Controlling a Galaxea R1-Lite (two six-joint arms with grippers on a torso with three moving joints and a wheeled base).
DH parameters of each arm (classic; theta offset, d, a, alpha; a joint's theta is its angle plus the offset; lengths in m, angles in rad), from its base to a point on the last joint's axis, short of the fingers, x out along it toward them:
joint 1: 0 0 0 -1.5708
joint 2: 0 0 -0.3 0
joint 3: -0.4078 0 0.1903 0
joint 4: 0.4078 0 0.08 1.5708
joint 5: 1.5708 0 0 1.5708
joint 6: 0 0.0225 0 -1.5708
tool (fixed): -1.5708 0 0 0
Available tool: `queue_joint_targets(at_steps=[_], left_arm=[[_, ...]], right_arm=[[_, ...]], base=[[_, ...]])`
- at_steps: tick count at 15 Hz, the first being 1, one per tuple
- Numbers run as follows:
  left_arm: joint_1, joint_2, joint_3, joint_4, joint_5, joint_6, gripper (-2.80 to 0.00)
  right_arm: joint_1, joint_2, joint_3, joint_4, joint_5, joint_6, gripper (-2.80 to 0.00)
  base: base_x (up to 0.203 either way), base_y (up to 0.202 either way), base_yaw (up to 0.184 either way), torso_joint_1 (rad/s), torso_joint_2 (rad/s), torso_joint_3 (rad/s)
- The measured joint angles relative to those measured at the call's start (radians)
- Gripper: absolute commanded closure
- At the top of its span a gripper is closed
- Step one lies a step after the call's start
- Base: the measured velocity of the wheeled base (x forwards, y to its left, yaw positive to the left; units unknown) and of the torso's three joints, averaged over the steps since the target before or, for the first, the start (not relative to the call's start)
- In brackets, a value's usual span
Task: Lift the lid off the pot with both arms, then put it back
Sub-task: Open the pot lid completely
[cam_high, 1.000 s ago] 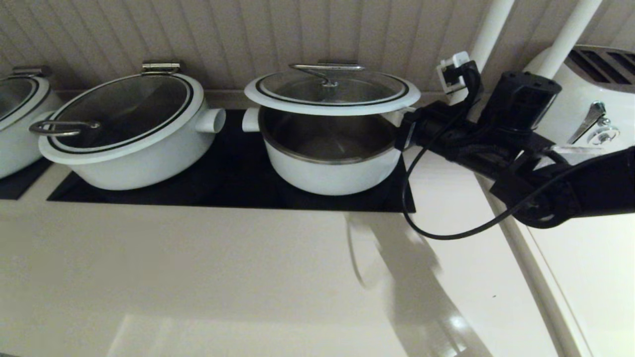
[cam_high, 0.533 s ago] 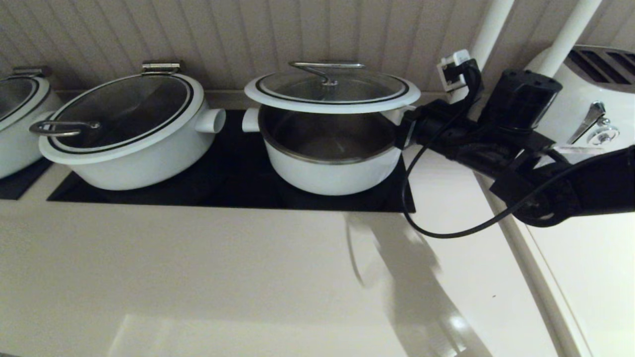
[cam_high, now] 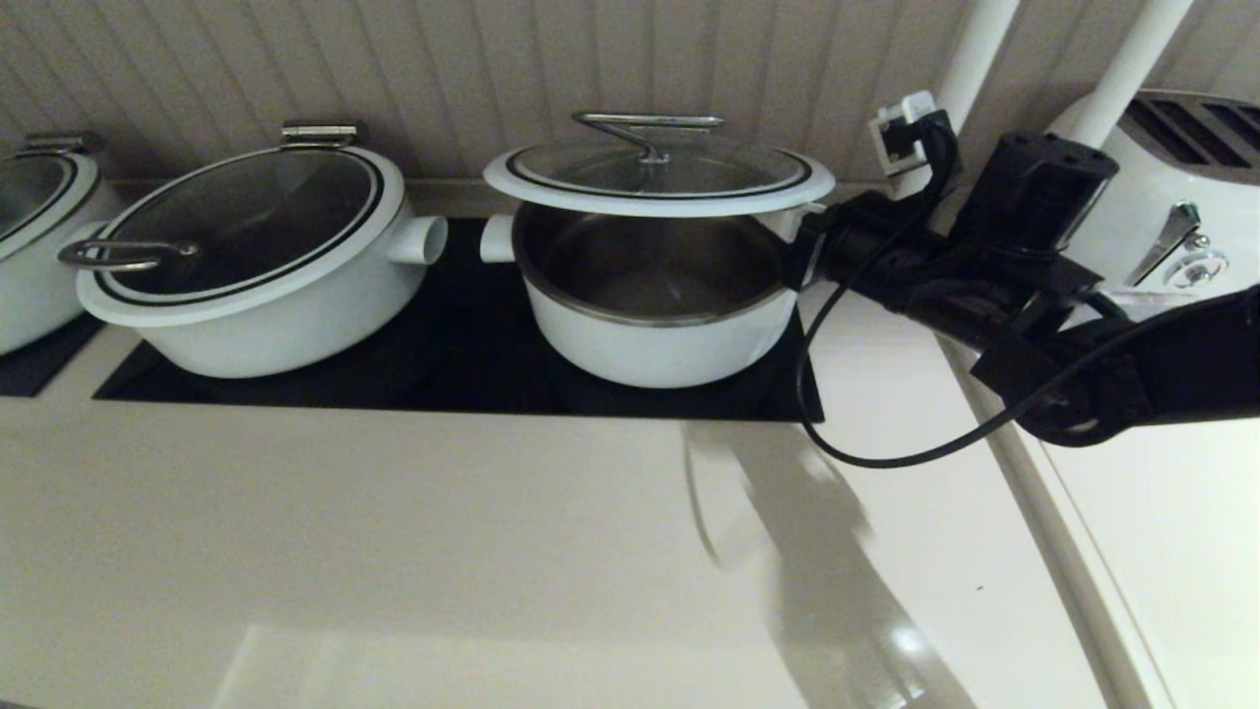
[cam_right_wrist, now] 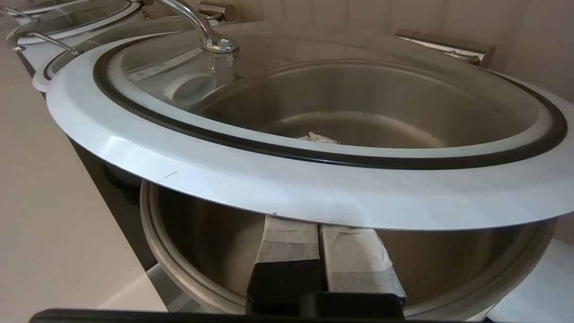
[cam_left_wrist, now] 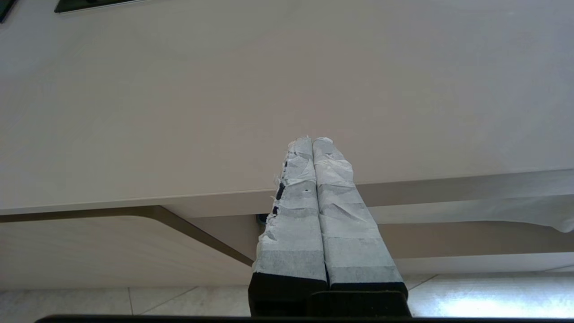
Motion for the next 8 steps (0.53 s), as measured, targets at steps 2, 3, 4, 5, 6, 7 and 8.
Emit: queue_joint_targets(at_steps=[2,3,4,5,6,7,8], left_arm=[[0.000,0.000,0.000,-0.001,0.000,-0.002,0.00],[0.000,0.000,0.000,-0.001,0.000,-0.006,0.00],[0.000,0.000,0.001,-0.001,0.000,-0.010,0.00],[0.000,0.000,0.001,-0.001,0.000,-0.012,0.00],[0.000,0.000,0.001,-0.001,0.001,-0.018,0.00],[0.000,0.000,0.001,-0.001,0.002,-0.034,0.00],[0.000,0.000,0.002,-0.001,0.004,-0.059,0.00]], right_arm=[[0.002,0.004,-0.001,0.000,0.000,0.000,0.00],[0.002,0.005,-0.002,0.000,-0.001,0.000,0.00],[0.002,0.005,-0.002,0.000,0.000,0.000,0.00],[0.002,0.006,-0.004,0.001,0.000,0.000,0.00],[0.002,0.006,-0.004,0.000,-0.001,0.000,0.00],[0.001,0.006,-0.006,0.001,-0.001,0.000,0.00],[0.001,0.006,-0.009,0.001,0.000,0.000,0.00]], base=[[0.000,0.000,0.000,0.000,0.00,0.000],[0.000,0.000,0.000,0.000,0.00,0.000],[0.000,0.000,0.000,0.000,0.00,0.000],[0.000,0.000,0.000,0.000,0.00,0.000],[0.000,0.000,0.000,0.000,0.00,0.000],[0.000,0.000,0.000,0.000,0.00,0.000],[0.000,0.000,0.000,0.000,0.00,0.000]])
